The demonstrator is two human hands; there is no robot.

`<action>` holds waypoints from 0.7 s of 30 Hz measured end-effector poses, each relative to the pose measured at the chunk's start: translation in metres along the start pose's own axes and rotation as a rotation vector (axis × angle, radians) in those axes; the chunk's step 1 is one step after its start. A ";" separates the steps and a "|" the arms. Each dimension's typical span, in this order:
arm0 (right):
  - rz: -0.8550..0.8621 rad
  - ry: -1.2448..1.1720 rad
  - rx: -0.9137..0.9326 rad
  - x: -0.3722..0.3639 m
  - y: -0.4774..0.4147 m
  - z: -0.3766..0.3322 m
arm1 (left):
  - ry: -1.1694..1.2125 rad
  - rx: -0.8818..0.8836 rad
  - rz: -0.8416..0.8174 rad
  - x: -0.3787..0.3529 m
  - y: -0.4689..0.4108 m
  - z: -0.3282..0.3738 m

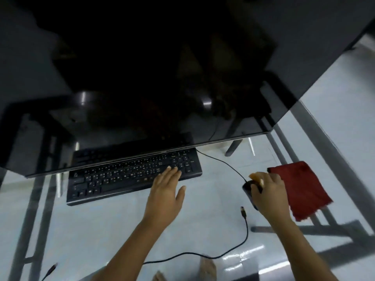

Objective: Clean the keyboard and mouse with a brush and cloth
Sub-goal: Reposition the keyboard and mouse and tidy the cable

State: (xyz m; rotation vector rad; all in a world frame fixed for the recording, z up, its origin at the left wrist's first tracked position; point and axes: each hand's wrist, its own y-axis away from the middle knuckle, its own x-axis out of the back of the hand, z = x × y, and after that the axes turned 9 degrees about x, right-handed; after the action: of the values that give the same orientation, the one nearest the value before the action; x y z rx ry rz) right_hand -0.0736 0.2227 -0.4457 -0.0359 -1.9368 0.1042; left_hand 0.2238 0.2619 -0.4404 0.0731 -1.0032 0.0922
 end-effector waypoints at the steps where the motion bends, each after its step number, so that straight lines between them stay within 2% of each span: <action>1: -0.003 -0.004 -0.020 0.002 0.003 0.005 | -0.014 -0.013 -0.020 -0.006 -0.004 0.009; 3: -0.015 -0.029 -0.033 0.004 0.007 0.007 | -0.042 -0.020 -0.046 -0.016 -0.010 0.023; 6: -0.036 -0.020 0.040 0.001 0.015 0.007 | -0.066 -0.010 -0.064 -0.028 -0.017 0.034; 15: 0.037 -0.038 0.194 -0.018 0.000 0.004 | -0.100 0.038 -0.044 -0.041 -0.024 0.045; 21: 0.080 -0.014 0.148 -0.023 -0.042 -0.012 | -0.112 0.037 -0.027 -0.045 -0.022 0.044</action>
State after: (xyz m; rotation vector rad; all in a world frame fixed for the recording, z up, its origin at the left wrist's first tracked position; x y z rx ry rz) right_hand -0.0532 0.1794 -0.4589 -0.0139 -1.9369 0.3017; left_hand 0.1659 0.2333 -0.4552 0.1264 -1.1124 0.0829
